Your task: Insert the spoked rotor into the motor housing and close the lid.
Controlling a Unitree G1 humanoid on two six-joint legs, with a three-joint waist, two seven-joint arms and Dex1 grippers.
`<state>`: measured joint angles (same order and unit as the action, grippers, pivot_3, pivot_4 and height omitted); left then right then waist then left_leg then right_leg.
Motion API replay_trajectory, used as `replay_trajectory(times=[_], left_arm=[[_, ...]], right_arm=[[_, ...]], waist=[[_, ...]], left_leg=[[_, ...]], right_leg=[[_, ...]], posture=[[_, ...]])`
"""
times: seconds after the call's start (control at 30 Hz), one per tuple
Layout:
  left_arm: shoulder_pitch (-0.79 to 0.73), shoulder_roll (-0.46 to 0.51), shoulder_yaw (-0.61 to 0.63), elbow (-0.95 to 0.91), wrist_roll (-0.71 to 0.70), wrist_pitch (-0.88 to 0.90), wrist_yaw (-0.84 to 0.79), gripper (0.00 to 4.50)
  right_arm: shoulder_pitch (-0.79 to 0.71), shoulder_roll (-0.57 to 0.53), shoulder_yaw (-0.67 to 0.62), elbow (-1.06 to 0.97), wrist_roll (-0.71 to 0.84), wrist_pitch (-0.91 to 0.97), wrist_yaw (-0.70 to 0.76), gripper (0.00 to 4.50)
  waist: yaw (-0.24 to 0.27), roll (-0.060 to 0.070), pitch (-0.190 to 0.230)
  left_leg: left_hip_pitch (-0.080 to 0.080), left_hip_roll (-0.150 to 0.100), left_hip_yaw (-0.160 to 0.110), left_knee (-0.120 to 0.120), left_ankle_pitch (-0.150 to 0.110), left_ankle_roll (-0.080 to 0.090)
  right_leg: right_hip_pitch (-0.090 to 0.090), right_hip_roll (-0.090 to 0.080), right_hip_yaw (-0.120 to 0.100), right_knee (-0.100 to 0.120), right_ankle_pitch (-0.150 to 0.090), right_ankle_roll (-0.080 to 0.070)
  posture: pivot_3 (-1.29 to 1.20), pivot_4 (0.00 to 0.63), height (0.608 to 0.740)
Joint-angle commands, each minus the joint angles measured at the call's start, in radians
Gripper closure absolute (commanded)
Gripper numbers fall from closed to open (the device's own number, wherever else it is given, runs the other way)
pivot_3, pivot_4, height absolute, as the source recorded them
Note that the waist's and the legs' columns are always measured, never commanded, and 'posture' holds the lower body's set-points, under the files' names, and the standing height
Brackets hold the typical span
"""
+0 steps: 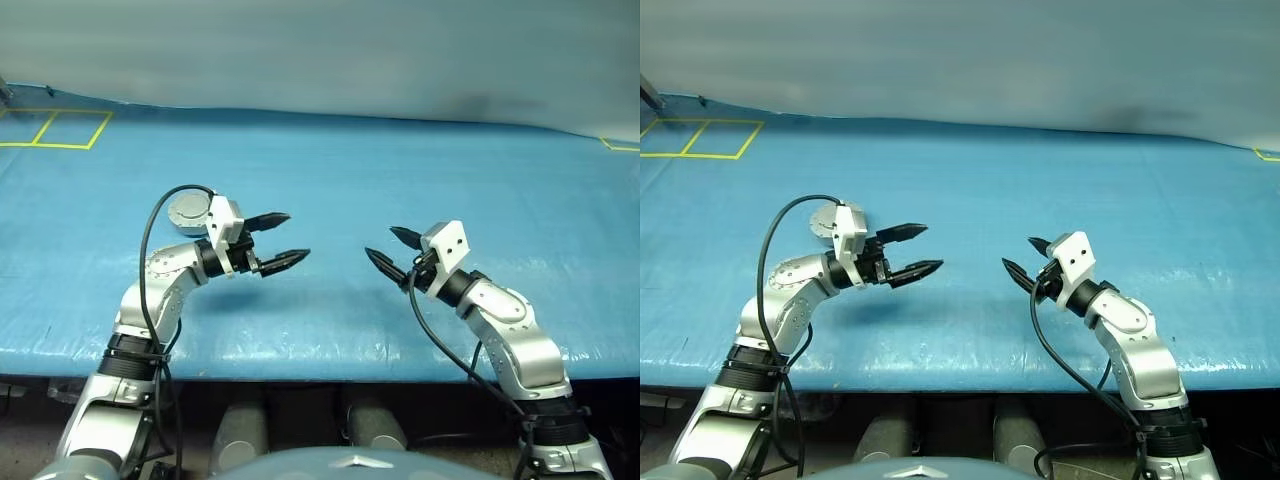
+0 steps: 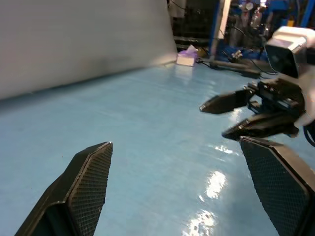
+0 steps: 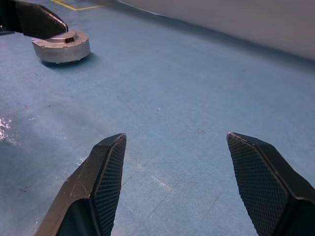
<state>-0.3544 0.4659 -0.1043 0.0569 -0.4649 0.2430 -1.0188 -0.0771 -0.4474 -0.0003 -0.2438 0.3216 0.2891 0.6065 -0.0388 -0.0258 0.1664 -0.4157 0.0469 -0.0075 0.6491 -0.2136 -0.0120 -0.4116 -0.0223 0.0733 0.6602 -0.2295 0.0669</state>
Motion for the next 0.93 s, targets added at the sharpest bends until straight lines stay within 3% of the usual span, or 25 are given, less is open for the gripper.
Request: replay_trajectory(times=[0.03,0.1,0.4,0.93], left_arm=[[0.026,0.021,-0.036,-0.054,0.052,-0.033,-0.037,0.0],[0.047,0.017,-0.047,-0.055,0.075,-0.044,-0.029,0.0],[0.098,-0.003,-0.03,-0.059,0.104,-0.087,-0.011,0.0],[0.081,-0.018,-0.03,-0.042,0.123,-0.115,0.02,0.0]], right_arm=[[0.011,-0.011,-0.011,-0.035,0.026,0.009,0.03,0.46],[0.022,0.001,0.008,-0.025,0.009,0.0,0.027,0.04],[0.031,0.054,0.05,-0.009,-0.027,-0.033,0.011,0.04],[0.029,0.056,0.049,0.002,-0.051,-0.051,-0.001,0.04]], waist=[[0.001,0.0,0.0],[0.003,0.0,0.0],[0.004,0.0,0.0],[0.004,0.0,0.0]], left_leg=[[0.0,0.0,0.0,0.0,0.0,0.0],[0.0,-0.001,0.0,0.0,0.0,0.0],[0.0,-0.001,0.001,0.0,0.0,0.0],[0.0,-0.001,0.001,0.0,0.0,0.0]], right_leg=[[0.0,0.0,0.0,0.0,0.0,0.0],[0.0,-0.001,0.0,0.0,0.0,0.0],[0.0,-0.001,0.0,0.0,0.0,0.0],[0.0,-0.001,0.0,0.0,0.0,0.0]], posture=[[0.0,0.15,0.74],[0.0,0.15,0.74],[0.0,0.15,0.74],[0.0,0.15,0.74]])
